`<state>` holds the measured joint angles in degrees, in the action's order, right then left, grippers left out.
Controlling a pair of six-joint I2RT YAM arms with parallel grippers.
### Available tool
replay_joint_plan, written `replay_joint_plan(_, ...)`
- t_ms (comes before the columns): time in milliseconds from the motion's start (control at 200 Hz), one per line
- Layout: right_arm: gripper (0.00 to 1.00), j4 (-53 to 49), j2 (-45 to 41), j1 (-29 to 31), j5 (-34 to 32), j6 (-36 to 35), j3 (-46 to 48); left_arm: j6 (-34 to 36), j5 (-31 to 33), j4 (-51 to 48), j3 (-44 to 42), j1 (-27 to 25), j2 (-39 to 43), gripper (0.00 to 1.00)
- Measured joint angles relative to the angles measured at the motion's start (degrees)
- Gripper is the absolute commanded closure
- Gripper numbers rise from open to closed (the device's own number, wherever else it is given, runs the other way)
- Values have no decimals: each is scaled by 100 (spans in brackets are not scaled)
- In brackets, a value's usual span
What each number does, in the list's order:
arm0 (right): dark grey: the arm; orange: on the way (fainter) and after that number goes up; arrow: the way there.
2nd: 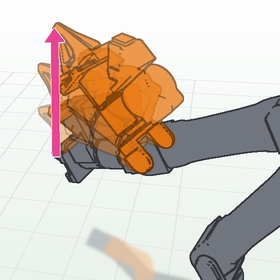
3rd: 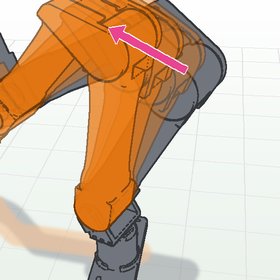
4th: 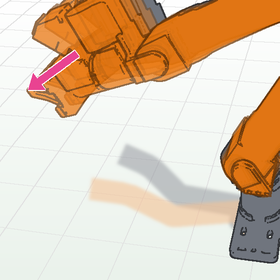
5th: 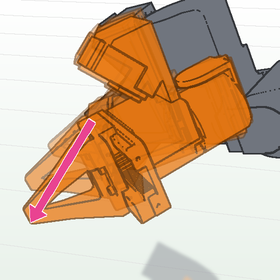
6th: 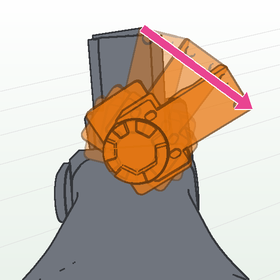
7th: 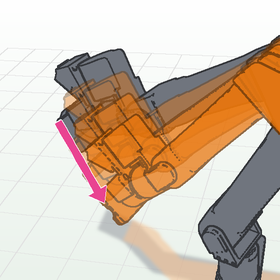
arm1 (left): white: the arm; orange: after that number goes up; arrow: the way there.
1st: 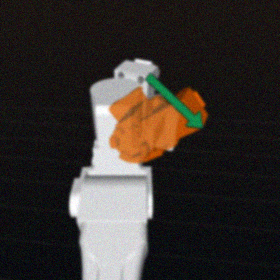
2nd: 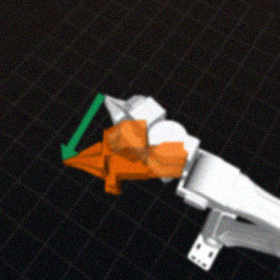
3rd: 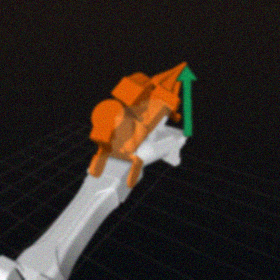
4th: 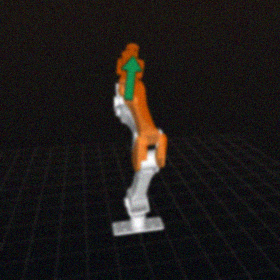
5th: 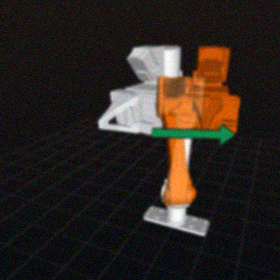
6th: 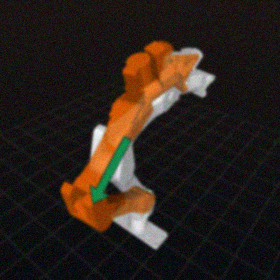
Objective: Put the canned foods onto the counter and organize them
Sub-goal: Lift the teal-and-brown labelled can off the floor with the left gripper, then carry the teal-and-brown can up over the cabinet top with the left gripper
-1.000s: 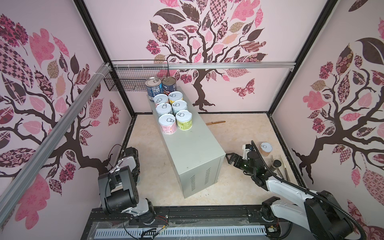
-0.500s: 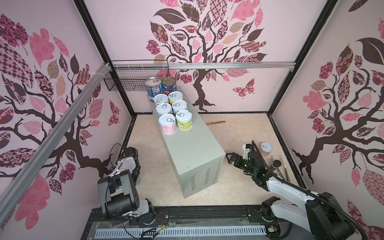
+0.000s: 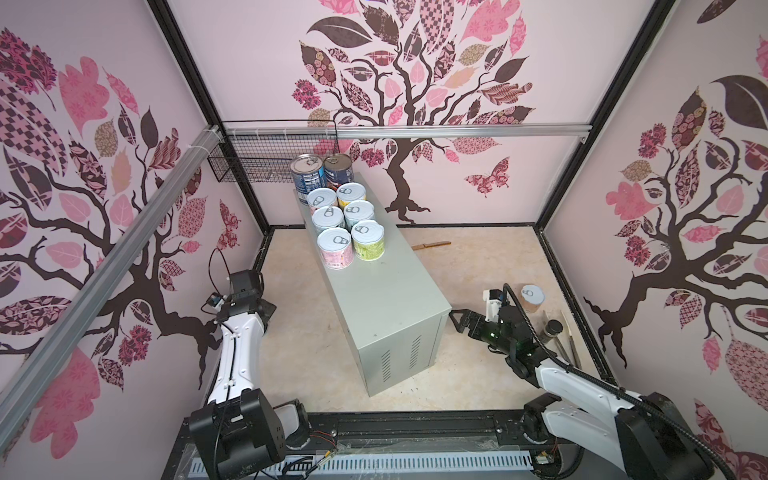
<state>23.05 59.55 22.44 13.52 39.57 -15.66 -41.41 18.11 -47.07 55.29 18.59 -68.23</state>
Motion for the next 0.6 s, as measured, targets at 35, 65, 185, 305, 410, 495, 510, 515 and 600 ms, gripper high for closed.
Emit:
replay_joint_plan(35, 0, 2, 0, 0, 11, -2, 0, 177, -87, -57, 153, -59, -2, 59)
replay_joint_plan(65, 0, 7, 0, 0, 22, -11, 0, 293, -149, -105, 267, -105, 0, 60)
replay_joint_plan(185, 0, 15, 0, 0, 31, -35, 0, 741, -400, -365, 752, -348, 0, 61)
replay_joint_plan(305, 0, 15, 0, 0, 31, -74, 0, 1075, -704, -603, 1204, -588, 46, 62)
replay_joint_plan(410, 0, 15, 0, 0, 28, -103, 0, 1292, -997, -876, 1545, -717, 186, 62)
replay_joint_plan(495, 0, 15, 0, 0, 28, -114, 0, 1425, -1224, -1102, 1845, -734, 326, 62)
replay_joint_plan(510, 0, 13, 0, 0, 28, -116, 0, 1445, -1266, -1137, 1888, -734, 354, 62)
replay_joint_plan(515, 0, 13, 0, 0, 28, -120, 0, 1451, -1276, -1141, 1899, -734, 358, 62)
replay_joint_plan(600, 0, 13, 0, 0, 26, -144, 0, 1530, -1510, -1327, 2142, -739, 544, 63)
